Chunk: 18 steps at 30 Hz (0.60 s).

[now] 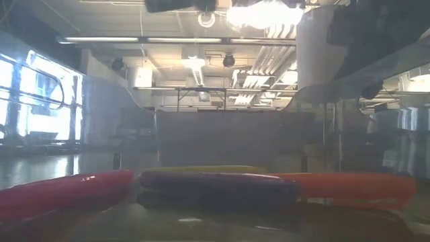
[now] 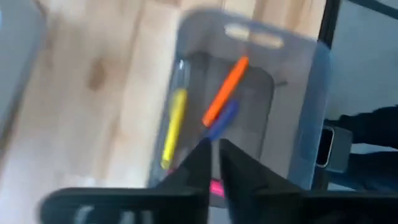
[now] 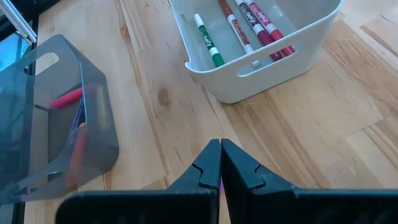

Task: Pick & Place Markers
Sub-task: Put the violet highlighter into the transparent bin

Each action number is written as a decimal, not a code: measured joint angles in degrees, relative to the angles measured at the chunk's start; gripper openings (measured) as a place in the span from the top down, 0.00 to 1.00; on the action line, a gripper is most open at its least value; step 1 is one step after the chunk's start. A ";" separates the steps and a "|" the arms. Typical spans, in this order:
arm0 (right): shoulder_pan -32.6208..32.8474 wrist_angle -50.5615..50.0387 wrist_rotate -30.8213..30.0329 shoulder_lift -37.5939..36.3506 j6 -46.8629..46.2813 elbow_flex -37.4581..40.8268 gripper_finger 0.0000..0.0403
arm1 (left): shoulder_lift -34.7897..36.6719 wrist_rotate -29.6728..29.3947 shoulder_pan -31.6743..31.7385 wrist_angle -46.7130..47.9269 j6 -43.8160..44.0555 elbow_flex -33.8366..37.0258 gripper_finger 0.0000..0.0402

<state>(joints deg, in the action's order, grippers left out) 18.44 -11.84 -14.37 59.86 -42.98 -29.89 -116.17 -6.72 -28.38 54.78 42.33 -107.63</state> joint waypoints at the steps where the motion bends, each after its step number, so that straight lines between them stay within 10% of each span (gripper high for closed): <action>1: 0.00 0.00 0.00 0.00 0.00 0.00 1.00 | 0.53 -0.57 0.22 -0.17 -1.34 0.00 0.96; 11: 0.00 0.03 -0.24 0.00 -1.07 0.00 1.00 | 7.32 -10.25 1.09 9.49 -5.98 4.15 0.99; 18: 0.00 0.29 -1.81 0.04 -3.31 0.00 1.00 | 19.75 -10.14 1.00 1.77 -4.29 23.82 1.00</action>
<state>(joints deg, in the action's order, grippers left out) 18.44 -11.54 -16.19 59.90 -46.29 -29.89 -96.41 -16.86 -27.38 56.55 38.04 -83.81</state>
